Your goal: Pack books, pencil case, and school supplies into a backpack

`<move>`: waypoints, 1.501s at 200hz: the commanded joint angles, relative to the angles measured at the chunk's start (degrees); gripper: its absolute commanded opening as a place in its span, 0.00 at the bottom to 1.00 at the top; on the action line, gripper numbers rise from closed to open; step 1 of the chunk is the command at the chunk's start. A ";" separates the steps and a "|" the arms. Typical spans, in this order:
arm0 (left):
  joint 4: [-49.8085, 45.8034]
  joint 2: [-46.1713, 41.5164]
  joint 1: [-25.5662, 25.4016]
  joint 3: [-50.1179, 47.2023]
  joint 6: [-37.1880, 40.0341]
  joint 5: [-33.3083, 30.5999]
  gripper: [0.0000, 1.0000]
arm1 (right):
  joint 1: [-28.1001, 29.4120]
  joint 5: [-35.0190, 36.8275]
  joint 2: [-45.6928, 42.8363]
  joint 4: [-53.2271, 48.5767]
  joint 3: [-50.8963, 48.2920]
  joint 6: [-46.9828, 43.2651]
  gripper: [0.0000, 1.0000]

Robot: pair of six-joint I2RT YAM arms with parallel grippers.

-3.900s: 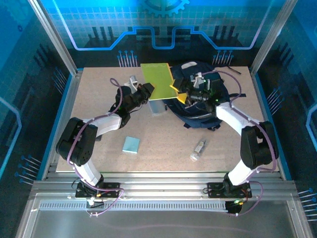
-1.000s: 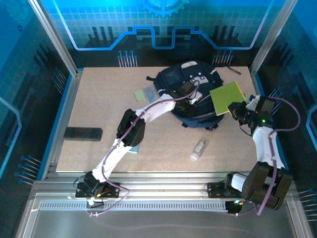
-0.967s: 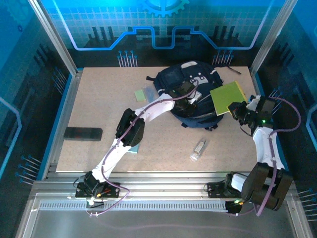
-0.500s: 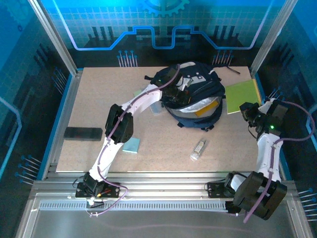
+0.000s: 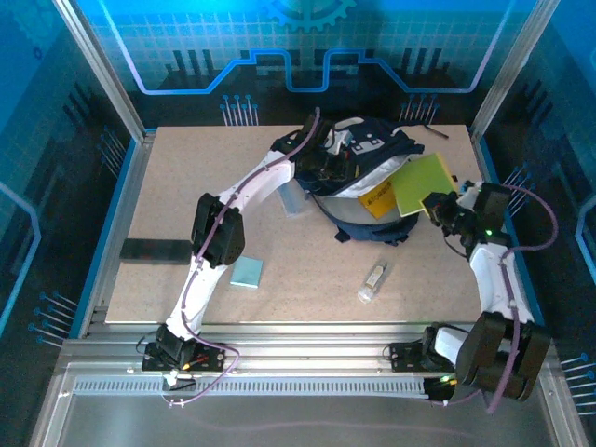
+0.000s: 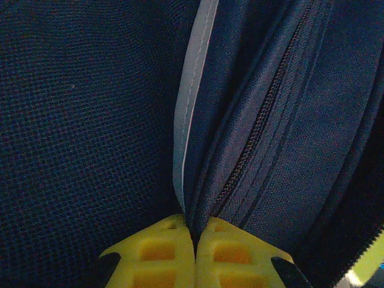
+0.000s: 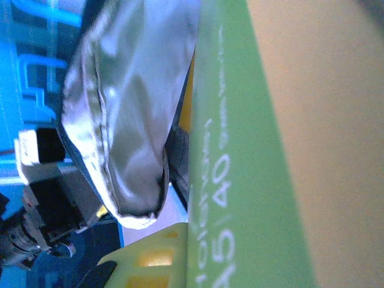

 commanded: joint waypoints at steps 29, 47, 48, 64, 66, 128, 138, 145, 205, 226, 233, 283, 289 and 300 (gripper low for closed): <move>6.97 -7.45 0.26 0.90 -3.57 3.00 0.00 | 10.24 -0.88 14.55 20.46 3.96 8.20 0.00; 7.99 -8.14 0.26 0.15 -3.77 2.82 0.00 | 12.73 -2.37 21.25 23.93 6.50 10.59 0.00; 8.02 -8.15 0.26 0.09 -3.76 2.78 0.00 | 12.79 -2.52 21.61 24.60 6.48 10.74 0.00; 8.90 -8.50 0.18 -0.53 -3.99 2.74 0.00 | 14.02 -3.80 26.31 28.42 8.79 12.34 0.00; 8.97 -8.51 0.22 -0.56 -4.01 2.73 0.00 | 14.10 -3.79 26.81 28.57 9.00 12.39 0.00; 12.29 -9.33 -0.32 -4.20 -5.66 3.14 0.00 | 13.70 -3.58 39.99 15.09 18.03 4.59 0.12; 12.60 -9.27 -0.42 -4.81 -5.76 2.88 0.00 | 13.07 -3.60 41.06 13.37 19.05 3.43 0.21; 13.01 -9.29 -0.47 -5.32 -6.00 2.58 0.00 | 12.70 -3.95 41.30 12.87 19.20 2.81 0.29; 15.95 -6.39 -1.33 -6.57 -8.14 0.52 0.00 | 7.04 5.21 25.58 -8.58 16.43 -11.04 0.70; 16.22 -5.41 -1.89 -6.45 -8.56 -0.33 0.00 | 4.07 8.49 18.61 -16.13 15.04 -14.80 0.73; 16.15 -5.06 -2.15 -6.51 -8.63 -0.82 0.00 | 3.14 9.32 16.37 -18.10 14.76 -16.10 0.73; 16.78 -7.15 -2.63 -11.47 -10.29 -3.29 0.47 | 4.89 15.62 3.87 -26.87 15.03 -19.99 0.74; 17.42 -8.35 -2.32 -13.21 -10.30 -3.86 0.50 | 5.63 16.28 2.82 -27.17 14.99 -19.82 0.74; 19.29 -10.91 -1.62 -17.34 -10.85 -4.61 0.54 | 7.45 18.44 1.13 -27.28 14.99 -18.95 0.74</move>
